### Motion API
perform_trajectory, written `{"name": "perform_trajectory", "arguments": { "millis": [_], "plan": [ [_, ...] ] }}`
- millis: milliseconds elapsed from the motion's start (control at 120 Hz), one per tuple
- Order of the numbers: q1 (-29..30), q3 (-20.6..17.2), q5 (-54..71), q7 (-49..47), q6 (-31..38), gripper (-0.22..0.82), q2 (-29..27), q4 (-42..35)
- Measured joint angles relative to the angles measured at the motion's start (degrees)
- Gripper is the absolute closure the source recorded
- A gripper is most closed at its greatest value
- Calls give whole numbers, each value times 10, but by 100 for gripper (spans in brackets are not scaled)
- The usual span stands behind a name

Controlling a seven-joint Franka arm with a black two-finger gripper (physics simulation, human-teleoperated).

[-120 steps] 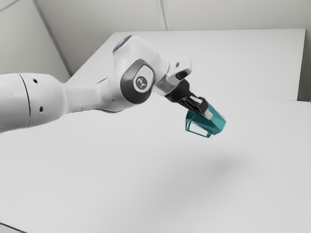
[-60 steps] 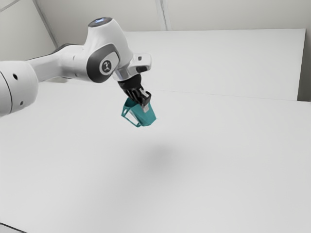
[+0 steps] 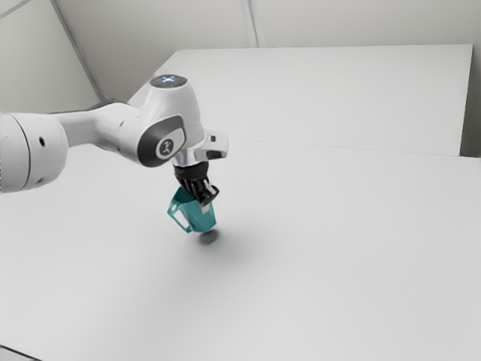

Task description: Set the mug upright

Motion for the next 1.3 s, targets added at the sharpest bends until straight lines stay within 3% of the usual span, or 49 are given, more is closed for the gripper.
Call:
{"name": "perform_trajectory", "arguments": {
  "millis": [467, 500, 675, 808, 967, 1183, 1300],
  "plan": [
    [3, 1, 9, -33, 34, 78, 53, -2],
    [3, 1, 8, -34, 35, 74, 54, -2],
    [3, 1, 2, -37, 35, 36, 44, -2],
    [3, 0, -5, -38, 21, 19, 3, 4],
    [-1, 0, -26, -39, -33, 9, -12, 83],
    [33, 7, -52, -39, -145, 3, 60, 270],
    [39, 15, -55, -39, -194, 2, 68, 321]
  ]
}}
